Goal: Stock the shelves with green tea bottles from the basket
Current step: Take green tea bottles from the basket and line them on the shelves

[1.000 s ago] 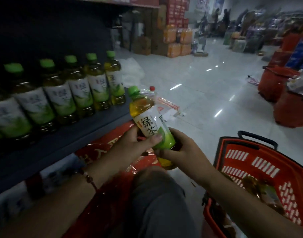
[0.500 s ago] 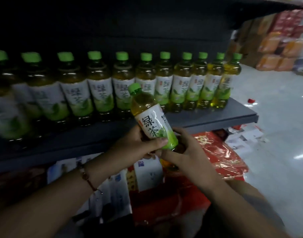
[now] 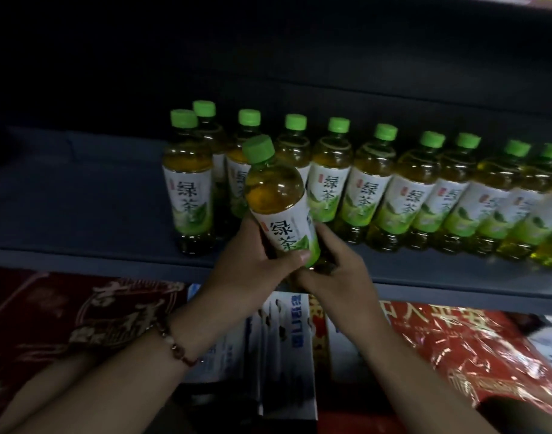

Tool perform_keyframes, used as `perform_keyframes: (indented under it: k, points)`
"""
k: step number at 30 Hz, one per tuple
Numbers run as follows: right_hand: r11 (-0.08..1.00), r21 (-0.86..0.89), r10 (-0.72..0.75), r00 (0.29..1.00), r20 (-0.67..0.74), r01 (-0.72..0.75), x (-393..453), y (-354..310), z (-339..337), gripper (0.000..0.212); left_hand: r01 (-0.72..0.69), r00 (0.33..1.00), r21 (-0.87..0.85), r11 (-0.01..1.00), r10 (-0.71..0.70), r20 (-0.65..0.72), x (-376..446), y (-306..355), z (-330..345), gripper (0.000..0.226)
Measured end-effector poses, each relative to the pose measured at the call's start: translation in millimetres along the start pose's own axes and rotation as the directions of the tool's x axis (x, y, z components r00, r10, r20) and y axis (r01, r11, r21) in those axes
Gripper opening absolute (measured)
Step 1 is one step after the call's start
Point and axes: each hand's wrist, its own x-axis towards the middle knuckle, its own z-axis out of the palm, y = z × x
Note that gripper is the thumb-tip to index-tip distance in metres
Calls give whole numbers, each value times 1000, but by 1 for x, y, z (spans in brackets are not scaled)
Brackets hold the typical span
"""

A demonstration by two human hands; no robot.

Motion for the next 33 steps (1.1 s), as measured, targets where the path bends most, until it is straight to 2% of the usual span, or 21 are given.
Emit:
perform_keyframes:
  k: [4, 8, 16, 22, 25, 29, 33]
  points:
    - [999, 39, -35, 999, -7, 35, 26, 5, 26, 63, -60, 993, 143, 988, 74, -96, 5, 1, -24, 69]
    - [997, 49, -58, 998, 13, 58, 42, 15, 45, 63, -60, 979, 277, 959, 110, -169, 4, -2, -38, 68]
    - [994, 88, -68, 997, -25, 70, 49, 31, 72, 55, -70, 945, 573, 817, 239, -225, -2, -9, -41, 91]
    - [993, 58, -102, 992, -76, 106, 55, 36, 82, 58, -172, 926, 628, 759, 343, -161, -14, -6, -37, 84]
    - [986, 147, -68, 994, -80, 79, 56, 28, 85, 61, -161, 938, 637, 754, 317, -138, -16, -10, -37, 79]
    - [953, 299, -27, 999, -45, 40, 60, 29, 86, 39, -137, 958, 646, 751, 266, -105, -16, -12, -36, 74]
    - [971, 233, -44, 998, -36, 51, 59, 24, 83, 39, -98, 964, 695, 712, 242, -112, -17, -10, -37, 71]
